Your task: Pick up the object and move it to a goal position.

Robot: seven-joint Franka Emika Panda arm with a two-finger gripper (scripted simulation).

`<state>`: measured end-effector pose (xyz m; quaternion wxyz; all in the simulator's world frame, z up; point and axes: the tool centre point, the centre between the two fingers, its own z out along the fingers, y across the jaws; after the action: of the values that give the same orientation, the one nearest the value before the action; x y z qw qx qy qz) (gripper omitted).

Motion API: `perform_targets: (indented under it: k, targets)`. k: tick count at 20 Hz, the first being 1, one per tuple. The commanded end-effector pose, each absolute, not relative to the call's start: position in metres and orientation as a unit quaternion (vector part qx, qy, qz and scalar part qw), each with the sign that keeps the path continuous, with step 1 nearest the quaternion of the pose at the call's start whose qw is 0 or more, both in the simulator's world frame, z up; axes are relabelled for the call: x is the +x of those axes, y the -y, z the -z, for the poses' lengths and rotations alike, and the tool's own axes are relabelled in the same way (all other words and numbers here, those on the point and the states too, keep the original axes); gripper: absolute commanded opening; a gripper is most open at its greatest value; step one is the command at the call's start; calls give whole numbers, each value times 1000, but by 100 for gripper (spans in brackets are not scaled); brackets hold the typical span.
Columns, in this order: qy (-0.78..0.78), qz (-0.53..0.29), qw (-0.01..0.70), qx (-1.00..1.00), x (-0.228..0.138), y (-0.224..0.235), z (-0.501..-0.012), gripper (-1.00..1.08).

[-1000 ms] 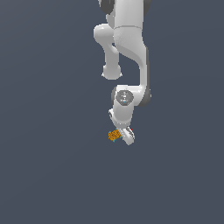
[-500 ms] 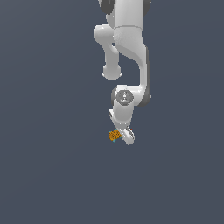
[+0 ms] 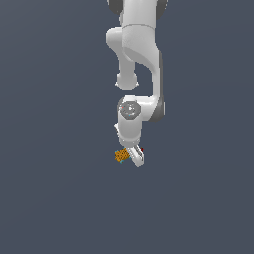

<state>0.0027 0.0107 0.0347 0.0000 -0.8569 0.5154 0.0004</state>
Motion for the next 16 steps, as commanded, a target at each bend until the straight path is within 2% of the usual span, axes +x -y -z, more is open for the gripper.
perform_targets:
  k: [1,16]
  targets:
    - [-516,0,0,-857,12,10,-45,-100]
    - [-516,0,0,-857,74,136,-109,-100]
